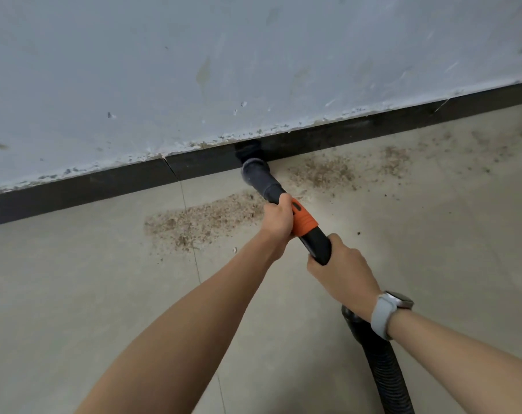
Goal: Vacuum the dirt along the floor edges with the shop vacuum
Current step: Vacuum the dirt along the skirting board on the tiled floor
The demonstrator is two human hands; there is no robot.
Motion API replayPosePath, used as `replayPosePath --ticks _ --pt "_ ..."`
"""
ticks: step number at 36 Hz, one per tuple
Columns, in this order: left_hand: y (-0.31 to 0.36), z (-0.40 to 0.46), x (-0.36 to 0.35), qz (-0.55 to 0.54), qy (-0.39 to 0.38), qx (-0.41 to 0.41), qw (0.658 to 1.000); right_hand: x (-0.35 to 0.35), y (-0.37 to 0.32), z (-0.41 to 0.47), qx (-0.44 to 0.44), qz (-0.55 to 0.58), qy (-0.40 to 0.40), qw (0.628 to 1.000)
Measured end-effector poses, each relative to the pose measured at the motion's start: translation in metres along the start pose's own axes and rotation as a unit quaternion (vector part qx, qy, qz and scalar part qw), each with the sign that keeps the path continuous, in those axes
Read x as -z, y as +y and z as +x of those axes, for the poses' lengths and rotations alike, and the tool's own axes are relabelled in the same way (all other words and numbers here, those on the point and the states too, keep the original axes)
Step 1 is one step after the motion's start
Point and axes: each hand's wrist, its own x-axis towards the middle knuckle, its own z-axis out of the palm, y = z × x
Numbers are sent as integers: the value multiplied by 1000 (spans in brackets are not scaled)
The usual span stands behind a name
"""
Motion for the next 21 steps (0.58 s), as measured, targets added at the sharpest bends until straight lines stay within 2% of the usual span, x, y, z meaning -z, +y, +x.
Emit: replayPosePath --ticks 9,15,21 --pt "-5 -37 110 -64 145 -1 987 -39 -61 -36 132 -38 -118 983" --pt "-39 -93 162 -132 167 -26 977 -62 -73 -71 192 -91 -176 961" --pt "-50 -96 168 -132 164 -41 977 -64 -77 -75 179 -104 -200 958"
